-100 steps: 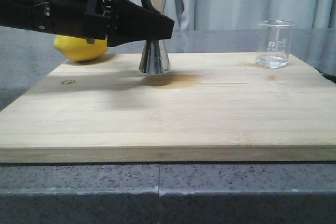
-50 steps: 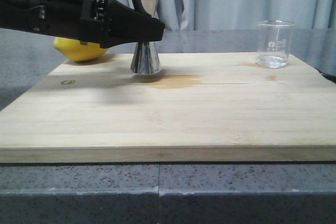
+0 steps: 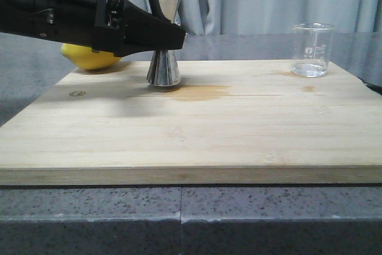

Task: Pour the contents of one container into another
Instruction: 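Open the right gripper and withdraw it from the beaker, then open the left gripper and pull it back from the jigger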

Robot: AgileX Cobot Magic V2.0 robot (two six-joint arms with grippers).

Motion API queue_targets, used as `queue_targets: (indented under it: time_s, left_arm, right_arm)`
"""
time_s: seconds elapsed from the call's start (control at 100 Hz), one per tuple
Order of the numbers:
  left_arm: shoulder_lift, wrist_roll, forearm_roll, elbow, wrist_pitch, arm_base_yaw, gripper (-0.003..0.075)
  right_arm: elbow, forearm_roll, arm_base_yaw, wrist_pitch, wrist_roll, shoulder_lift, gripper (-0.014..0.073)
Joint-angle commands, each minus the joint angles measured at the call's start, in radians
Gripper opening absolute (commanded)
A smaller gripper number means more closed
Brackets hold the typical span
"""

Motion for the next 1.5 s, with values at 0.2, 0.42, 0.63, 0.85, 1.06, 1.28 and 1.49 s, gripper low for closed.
queue_targets:
  time_s: [0.2,0.42,0.63,0.85,1.06,1.28,1.49]
  left_arm:
    - [0.024,0.003,-0.086,-0.042,0.172,0.003,0.0114]
    - [0.024,0.003,-0.086,-0.042,0.17,0.003,0.0114]
    - [0.024,0.003,-0.086,-0.042,0.17,0.003,0.0175]
    - [0.024,0.003,-0.086,-0.042,0.17,0.003,0.0375]
    - [0.013,-0.036,-0.086,-0.042,0.166,0.003,0.0482]
    - [-0.061,-0.117,-0.023,-0.042,0.073,0.003,0.0498]
    - [-0.144,-0.215,0.087,-0.042,0.002,0.003,0.0498]
  right_arm:
    - [-0.025,0.012,-0.006,-0.066,-0.007,-0.024,0.0586]
    - [-0.025,0.012,-0.006,-0.066,-0.007,-0.024,0.0586]
    - [-0.025,0.012,-0.006,-0.066,-0.007,-0.024,0.0586]
    - [-0.025,0.012,-0.006,-0.06,-0.007,-0.024,0.0586]
    - [-0.03,0.012,-0.006,-0.032,0.053,-0.025,0.0586]
    - [-0.09,0.01,-0.006,0.085,0.122,-0.025,0.0585]
    - [-0.147,-0.114,-0.006,0.155,0.335,-0.025,0.0585]
